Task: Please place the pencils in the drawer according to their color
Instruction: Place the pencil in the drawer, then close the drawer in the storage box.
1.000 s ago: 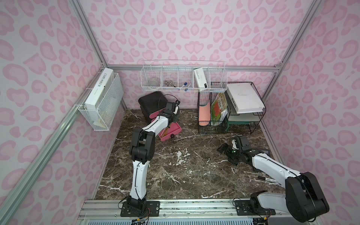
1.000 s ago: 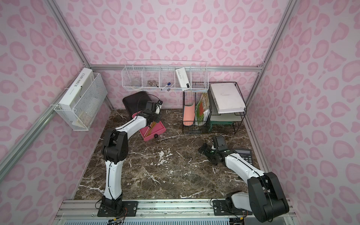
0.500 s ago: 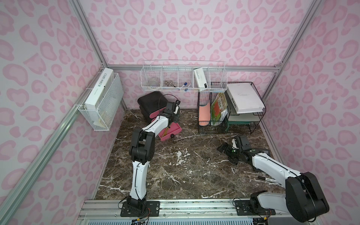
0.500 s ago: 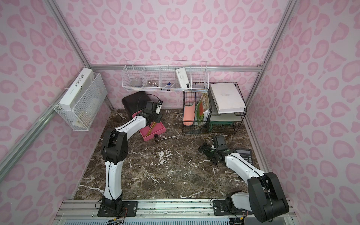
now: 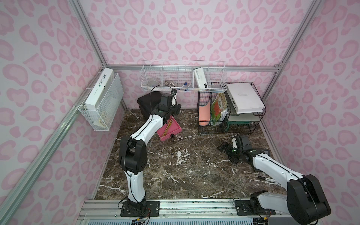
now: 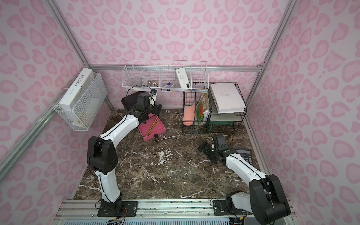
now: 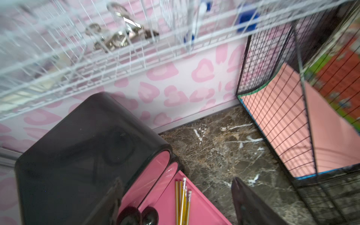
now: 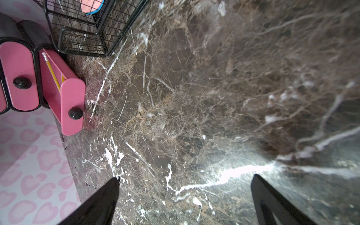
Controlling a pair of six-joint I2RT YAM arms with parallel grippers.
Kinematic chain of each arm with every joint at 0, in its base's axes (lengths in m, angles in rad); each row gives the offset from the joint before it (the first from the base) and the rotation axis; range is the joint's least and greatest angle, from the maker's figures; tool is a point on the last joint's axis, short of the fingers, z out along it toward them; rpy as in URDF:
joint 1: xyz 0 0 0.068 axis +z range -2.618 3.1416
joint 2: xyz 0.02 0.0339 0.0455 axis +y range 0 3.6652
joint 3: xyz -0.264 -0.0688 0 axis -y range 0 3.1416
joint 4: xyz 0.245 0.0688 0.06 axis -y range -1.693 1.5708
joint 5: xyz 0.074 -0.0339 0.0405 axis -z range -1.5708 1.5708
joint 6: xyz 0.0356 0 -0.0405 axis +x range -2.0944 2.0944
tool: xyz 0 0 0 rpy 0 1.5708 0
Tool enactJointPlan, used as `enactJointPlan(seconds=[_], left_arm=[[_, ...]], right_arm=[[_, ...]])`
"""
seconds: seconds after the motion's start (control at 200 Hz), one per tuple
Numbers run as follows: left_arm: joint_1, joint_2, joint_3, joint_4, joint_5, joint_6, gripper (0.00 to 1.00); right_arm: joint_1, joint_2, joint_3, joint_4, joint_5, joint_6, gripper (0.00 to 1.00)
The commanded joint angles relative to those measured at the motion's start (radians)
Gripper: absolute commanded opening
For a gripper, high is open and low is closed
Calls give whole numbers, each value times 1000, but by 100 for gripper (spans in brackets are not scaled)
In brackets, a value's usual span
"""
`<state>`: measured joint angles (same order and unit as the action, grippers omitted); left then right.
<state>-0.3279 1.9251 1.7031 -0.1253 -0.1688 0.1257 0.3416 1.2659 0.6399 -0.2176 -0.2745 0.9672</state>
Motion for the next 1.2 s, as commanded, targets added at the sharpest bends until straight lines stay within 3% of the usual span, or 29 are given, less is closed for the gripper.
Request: enactJointPlan(seconds=[0.0, 0.33, 0.5, 0.68, 0.785, 1.0, 1.195], left_arm=[[-7, -50, -5, -22, -30, -59, 90], [30, -110, 53, -325, -292, -132, 93], [103, -52, 140, -497, -317, -210, 93], [164, 48, 258, -599, -297, -277, 93], [185, 127, 344, -650, -300, -298, 93], [243, 227, 473, -714, -257, -358, 92], [275, 279, 532, -749, -234, -373, 92]], right_arm=[[16, 4, 15, 50, -8, 4, 97], [165, 168, 120, 227, -23, 41, 97], [233, 335, 293, 282, -47, 40, 95], [255, 537, 568, 257, -77, 28, 84], [258, 659, 748, 240, -90, 36, 73], [286, 901, 1085, 199, -127, 83, 35], [320, 1165, 1445, 71, -161, 107, 11]])
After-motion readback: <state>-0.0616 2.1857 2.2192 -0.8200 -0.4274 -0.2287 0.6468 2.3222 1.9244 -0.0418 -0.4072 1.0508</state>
